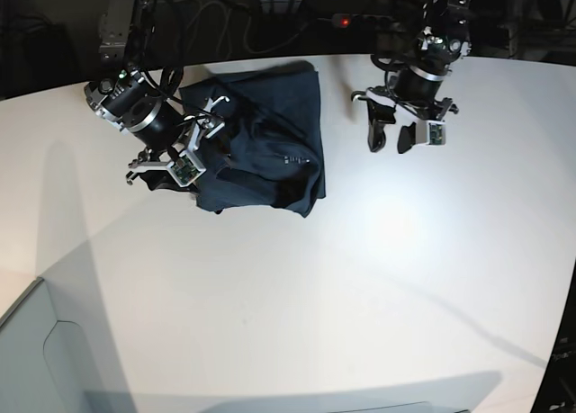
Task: Fold the T-shirt properly
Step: 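Lift the grasped end with the right gripper and fold it over, then press and smooth the folded bundle with the right gripper, then grasp the bundle edges with both grippers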
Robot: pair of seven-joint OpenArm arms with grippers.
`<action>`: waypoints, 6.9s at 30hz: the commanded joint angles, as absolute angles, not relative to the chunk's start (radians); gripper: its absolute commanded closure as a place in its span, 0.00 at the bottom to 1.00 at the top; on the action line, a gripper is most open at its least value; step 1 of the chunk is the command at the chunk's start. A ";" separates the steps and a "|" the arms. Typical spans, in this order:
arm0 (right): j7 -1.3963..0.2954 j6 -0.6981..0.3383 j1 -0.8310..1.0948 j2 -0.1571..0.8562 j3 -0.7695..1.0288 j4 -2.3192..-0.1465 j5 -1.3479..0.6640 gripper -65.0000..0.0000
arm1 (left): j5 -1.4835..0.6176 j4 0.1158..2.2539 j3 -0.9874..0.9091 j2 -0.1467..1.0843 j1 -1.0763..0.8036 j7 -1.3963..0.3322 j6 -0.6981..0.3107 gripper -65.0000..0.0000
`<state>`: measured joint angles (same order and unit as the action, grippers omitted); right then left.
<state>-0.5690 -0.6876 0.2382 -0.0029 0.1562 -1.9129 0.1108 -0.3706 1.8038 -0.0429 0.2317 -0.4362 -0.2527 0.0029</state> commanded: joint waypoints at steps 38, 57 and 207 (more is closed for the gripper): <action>-0.545 -0.698 0.321 0.013 -0.223 -1.779 0.093 0.34 | -0.377 1.836 -0.200 0.239 -0.461 -0.225 -0.001 0.54; -0.552 -0.698 0.328 0.021 -0.294 -1.908 0.094 0.36 | -0.377 1.836 -0.263 0.239 -0.475 -0.225 -0.001 0.54; -0.533 -0.698 0.269 0.082 0.113 -1.902 0.088 0.82 | -0.753 1.590 0.232 0.183 -0.325 -0.220 -0.001 0.59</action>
<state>-0.5568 -0.6876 0.2783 0.0792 0.1059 -1.8793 0.1024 -0.7456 1.5787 0.2291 0.1829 -0.3264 -0.2207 0.0071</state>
